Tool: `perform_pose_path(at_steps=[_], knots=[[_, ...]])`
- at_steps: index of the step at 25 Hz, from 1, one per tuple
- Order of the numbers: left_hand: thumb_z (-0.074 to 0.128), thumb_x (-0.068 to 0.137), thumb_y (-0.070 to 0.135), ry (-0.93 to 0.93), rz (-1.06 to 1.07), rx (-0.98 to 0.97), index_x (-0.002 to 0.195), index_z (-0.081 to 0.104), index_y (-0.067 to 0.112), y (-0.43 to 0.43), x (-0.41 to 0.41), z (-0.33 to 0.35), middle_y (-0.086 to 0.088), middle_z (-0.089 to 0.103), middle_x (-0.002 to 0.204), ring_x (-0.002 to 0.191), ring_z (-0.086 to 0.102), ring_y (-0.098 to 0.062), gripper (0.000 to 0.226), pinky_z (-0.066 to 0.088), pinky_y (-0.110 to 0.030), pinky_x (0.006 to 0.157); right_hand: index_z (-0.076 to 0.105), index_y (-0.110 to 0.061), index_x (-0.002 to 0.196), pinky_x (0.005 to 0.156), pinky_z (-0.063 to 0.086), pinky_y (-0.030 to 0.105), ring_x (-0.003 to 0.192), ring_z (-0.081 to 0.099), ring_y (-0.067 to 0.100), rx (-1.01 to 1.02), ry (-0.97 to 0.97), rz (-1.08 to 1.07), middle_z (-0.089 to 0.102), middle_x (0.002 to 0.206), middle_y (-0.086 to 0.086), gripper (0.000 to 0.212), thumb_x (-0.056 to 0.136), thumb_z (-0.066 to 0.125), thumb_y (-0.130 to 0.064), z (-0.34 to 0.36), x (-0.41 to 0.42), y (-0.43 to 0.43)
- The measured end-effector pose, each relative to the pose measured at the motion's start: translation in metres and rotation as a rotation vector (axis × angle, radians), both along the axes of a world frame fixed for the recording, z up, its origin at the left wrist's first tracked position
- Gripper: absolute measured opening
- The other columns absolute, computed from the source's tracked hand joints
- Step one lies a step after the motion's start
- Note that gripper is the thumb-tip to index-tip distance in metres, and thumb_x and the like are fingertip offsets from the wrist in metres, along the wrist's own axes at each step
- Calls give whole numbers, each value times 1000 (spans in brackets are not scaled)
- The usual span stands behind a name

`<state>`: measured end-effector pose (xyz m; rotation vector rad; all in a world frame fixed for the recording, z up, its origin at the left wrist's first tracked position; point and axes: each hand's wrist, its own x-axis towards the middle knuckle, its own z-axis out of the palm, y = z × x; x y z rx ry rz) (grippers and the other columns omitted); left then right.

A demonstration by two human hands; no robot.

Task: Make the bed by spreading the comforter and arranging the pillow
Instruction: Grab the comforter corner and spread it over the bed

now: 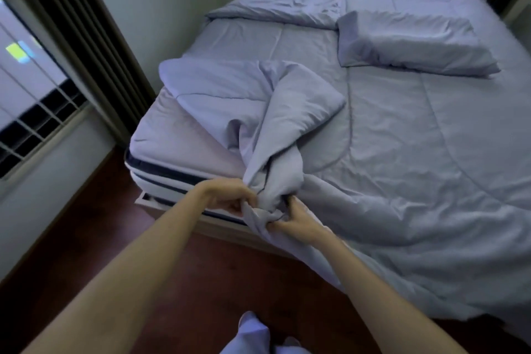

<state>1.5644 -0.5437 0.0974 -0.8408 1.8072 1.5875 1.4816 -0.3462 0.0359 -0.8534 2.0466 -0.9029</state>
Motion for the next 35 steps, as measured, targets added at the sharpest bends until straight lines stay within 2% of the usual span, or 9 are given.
perform_pose_path(at_steps=[3, 9, 14, 18, 22, 25, 28, 32, 35], knots=[[66, 71, 9, 87, 55, 19, 102, 65, 1, 7, 14, 15, -18, 69, 94, 89, 67, -29, 32, 57, -37, 81, 27, -18, 145, 99, 35, 11, 131, 35, 0, 5, -119, 266, 37, 140, -14, 92, 71, 81, -28, 8, 20, 2], [65, 77, 34, 258, 119, -650, 133, 29, 13, 49, -16, 5, -14, 51, 108, 94, 57, -33, 70, 49, -42, 84, 61, -15, 104, 76, 49, 30, 87, 60, 16, 153, 36, 242, 65, 96, 1, 28, 76, 65, -17, 12, 47, 44], [60, 80, 18, 213, -417, -1152, 147, 4, 36, 70, -70, -19, -16, 18, 147, 121, 41, -39, 89, 44, -46, 93, 58, -27, 79, 57, 37, 10, 71, 55, 4, 202, -7, 257, 60, 73, -15, 16, 72, 67, -16, 9, 75, 71], [64, 81, 25, 436, -902, -1193, 147, 7, 42, 74, -91, -52, -14, 7, 155, 127, 39, -38, 89, 44, -45, 93, 64, -17, 80, 61, 43, 19, 68, 55, 9, 224, -174, 107, 61, 73, -6, 16, 69, 73, -9, 6, 99, 59], [40, 93, 15, 481, -1199, -1079, 142, 36, 25, 68, -85, -75, -10, 22, 154, 130, 38, -37, 50, 40, -42, 99, 65, -22, 84, 78, 50, 30, 81, 63, 13, 258, -298, -111, 66, 84, -6, 28, 62, 78, -33, -6, 135, 27], [36, 96, 8, 412, -1050, -1304, 137, 46, 11, 39, -78, -64, -13, 40, 141, 126, 43, -36, 42, 41, -42, 99, 58, -25, 121, 98, 47, 37, 109, 59, 18, 315, -312, -216, 64, 119, -5, 67, 60, 79, -45, -7, 150, 11], [53, 86, 17, 393, -779, -1195, 122, 59, 5, -7, -77, -32, -15, 47, 130, 115, 55, -37, 38, 48, -40, 92, 33, -31, 143, 106, 37, 31, 125, 46, 12, 247, -402, -212, 48, 140, -11, 82, 74, 76, -39, 10, 153, 0], [53, 82, 16, 565, 71, -1098, 101, 65, 0, -77, -37, 11, -16, 52, 112, 101, 57, -40, 27, 47, -41, 80, 50, -23, 132, 93, 41, 27, 113, 55, 16, 318, -215, -124, 59, 128, -2, 59, 77, 74, -29, 31, 152, -29], [47, 88, 8, 732, 116, -1275, 107, 65, 6, -129, 35, 15, -4, 48, 129, 112, 48, -34, 26, 44, -38, 71, 63, -22, 114, 83, 48, 32, 99, 62, 21, 337, 35, -33, 68, 108, 1, 48, 70, 76, -35, 49, 156, -46]])
